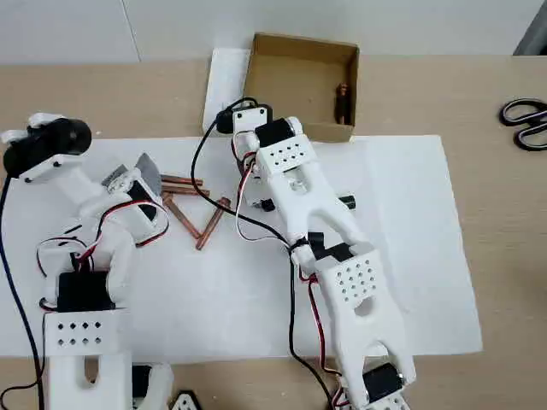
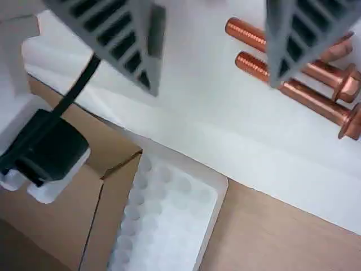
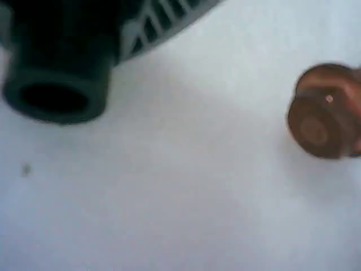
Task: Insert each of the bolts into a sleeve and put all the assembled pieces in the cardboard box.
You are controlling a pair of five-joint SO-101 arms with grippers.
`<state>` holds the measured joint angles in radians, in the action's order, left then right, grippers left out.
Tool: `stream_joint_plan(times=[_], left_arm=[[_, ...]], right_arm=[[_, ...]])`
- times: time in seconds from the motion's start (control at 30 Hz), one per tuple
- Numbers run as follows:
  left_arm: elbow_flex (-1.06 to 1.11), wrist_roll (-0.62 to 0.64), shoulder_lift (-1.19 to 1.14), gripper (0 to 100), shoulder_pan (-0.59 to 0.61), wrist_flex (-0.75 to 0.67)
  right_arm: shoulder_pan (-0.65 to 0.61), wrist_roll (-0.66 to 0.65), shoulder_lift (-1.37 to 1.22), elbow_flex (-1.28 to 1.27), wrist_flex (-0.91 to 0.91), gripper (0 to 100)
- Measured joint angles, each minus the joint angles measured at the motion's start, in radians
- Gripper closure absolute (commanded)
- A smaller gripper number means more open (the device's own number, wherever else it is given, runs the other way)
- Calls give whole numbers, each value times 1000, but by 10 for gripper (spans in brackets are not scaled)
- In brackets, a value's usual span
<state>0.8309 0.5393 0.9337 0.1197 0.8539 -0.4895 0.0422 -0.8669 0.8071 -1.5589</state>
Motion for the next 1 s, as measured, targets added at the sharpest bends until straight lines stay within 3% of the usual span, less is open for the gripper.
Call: stream_joint_plan(times=[1.0], left_arm=[[0, 0, 0, 882, 0, 44]], right_arm=[[-17, 38, 137, -6, -101, 997]])
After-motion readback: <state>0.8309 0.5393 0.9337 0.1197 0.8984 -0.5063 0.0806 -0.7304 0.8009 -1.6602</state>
